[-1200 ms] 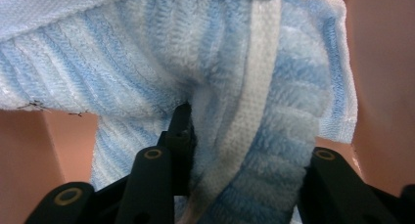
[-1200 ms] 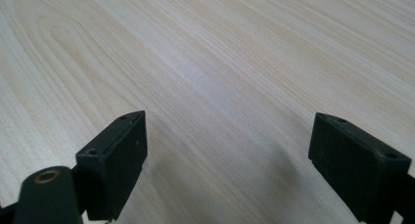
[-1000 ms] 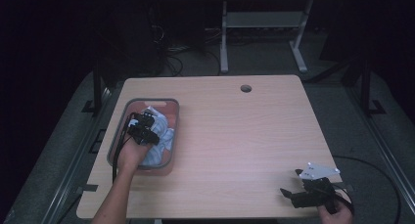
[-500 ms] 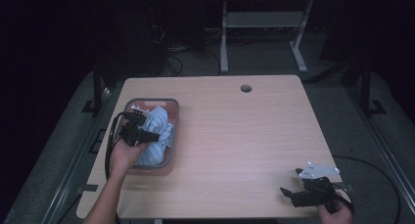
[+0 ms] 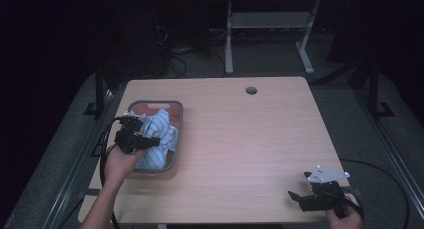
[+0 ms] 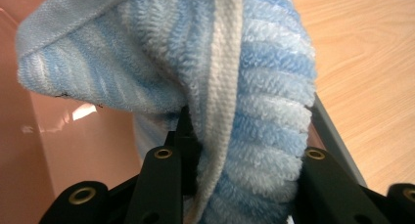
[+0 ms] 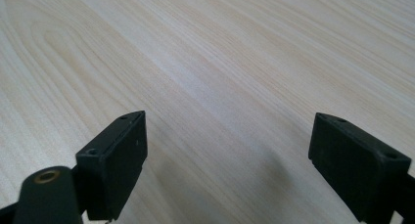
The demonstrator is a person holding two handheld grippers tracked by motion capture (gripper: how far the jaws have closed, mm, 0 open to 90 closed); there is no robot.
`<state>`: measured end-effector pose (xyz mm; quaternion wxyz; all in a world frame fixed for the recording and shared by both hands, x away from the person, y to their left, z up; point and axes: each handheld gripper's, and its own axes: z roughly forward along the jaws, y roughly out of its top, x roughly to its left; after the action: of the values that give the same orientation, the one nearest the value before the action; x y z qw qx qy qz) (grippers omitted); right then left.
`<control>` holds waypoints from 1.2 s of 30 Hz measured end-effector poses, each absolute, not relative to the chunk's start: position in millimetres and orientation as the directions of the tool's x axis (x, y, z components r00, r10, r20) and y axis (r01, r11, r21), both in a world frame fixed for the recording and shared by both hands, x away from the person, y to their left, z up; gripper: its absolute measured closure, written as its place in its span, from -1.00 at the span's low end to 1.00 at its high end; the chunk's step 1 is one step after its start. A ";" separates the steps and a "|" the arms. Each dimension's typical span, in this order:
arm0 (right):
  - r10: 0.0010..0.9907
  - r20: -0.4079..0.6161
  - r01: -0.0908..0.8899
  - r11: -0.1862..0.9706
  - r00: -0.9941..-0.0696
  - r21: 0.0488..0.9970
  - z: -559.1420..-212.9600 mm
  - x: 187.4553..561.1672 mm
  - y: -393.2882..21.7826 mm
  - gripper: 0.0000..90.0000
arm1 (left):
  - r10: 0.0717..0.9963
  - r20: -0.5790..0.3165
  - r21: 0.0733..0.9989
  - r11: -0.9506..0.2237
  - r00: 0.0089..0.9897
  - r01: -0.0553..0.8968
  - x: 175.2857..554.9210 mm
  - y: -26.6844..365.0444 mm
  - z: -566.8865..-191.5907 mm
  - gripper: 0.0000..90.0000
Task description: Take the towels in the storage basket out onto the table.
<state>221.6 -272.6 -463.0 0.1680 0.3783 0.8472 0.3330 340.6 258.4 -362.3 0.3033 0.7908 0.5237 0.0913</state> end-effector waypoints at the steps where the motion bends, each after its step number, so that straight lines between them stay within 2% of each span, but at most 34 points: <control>1: 0.749 -0.038 0.526 0.500 -0.661 0.688 -462.9 221.5 -272.7 -0.69 | 0.878 -0.192 0.586 -0.256 0.439 0.769 340.3 261.2 -360.4 0.49; 5: 0.751 -0.043 0.523 0.498 -0.659 0.692 -461.4 221.5 -273.0 -0.69 | 0.872 -0.229 0.604 -0.222 0.433 0.765 340.6 266.8 -355.1 0.49; 24: 0.753 -0.047 0.516 0.494 -0.656 0.700 -460.0 221.6 -275.8 -0.69 | 0.868 -0.240 0.661 -0.183 0.436 0.728 331.2 277.0 -321.7 0.49; 36: 0.756 -0.048 0.517 0.491 -0.653 0.702 -459.7 221.9 -277.7 -0.69 | 0.851 -0.231 0.689 -0.199 0.471 0.697 330.3 264.5 -296.0 0.49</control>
<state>221.9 -277.7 -459.7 0.1779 0.3766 0.8448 0.3360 330.3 264.5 -296.0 0.3823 0.7676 0.5044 0.1009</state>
